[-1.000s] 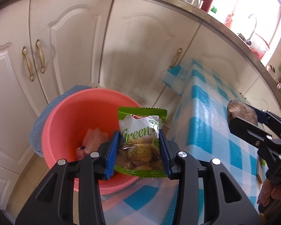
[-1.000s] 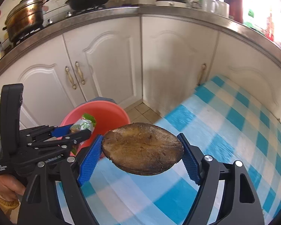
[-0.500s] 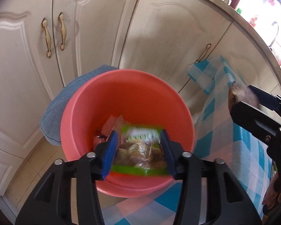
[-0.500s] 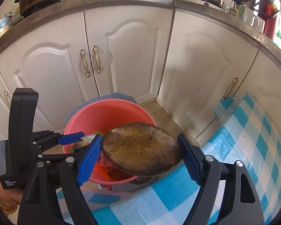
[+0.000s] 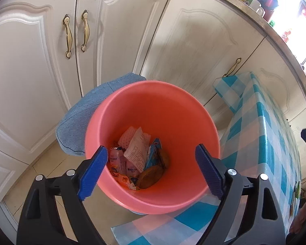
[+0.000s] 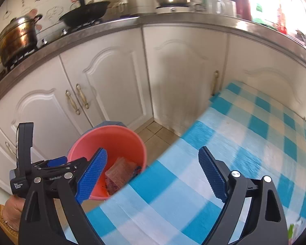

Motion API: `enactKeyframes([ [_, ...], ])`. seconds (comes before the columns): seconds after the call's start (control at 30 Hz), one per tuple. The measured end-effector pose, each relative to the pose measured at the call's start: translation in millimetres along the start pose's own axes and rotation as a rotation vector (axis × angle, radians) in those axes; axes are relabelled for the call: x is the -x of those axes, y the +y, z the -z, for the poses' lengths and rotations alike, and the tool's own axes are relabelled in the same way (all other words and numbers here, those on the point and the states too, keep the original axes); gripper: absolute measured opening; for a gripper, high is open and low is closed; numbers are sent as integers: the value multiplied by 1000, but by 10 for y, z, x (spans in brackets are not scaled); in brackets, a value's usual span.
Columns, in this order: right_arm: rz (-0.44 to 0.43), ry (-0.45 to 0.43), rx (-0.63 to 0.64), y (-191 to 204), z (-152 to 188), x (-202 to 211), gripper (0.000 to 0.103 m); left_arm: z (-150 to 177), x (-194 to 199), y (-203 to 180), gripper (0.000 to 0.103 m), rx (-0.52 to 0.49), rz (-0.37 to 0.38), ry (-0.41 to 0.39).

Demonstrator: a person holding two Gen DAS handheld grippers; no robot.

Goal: Collect trash
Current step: 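Move both tools back over the table toward the foil tray and packet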

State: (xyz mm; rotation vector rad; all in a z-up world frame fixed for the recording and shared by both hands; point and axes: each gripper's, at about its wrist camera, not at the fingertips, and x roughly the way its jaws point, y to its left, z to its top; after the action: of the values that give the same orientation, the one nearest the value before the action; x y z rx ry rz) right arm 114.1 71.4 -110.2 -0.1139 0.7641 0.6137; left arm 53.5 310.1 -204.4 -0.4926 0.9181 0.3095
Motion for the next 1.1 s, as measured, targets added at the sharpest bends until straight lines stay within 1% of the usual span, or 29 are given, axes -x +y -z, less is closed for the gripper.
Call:
enactKeyframes([
  [0.13,38,-35,-71,-245,187,224,90,2,68,-125,88,-21,20,1],
  [0.23,56,-50,-121,-411,325,349,90,14,135,-287,88,-57,44,-6],
  [0.37,87,-93,-184,-617,478,549,91,52,224,-591,88,-122,90,-7],
  [0.6,142,-131,-287,-1031,694,824,91,207,321,-1188,88,-257,153,6],
  [0.87,204,-203,-382,-1582,942,1277,91,540,463,-1816,88,-413,237,23],
  [0.97,214,-211,-442,-1850,1057,1419,91,684,503,-2024,89,-465,270,34],
  [1.1,236,-216,-526,-2212,1237,1606,91,928,591,-2341,88,-564,311,43],
])
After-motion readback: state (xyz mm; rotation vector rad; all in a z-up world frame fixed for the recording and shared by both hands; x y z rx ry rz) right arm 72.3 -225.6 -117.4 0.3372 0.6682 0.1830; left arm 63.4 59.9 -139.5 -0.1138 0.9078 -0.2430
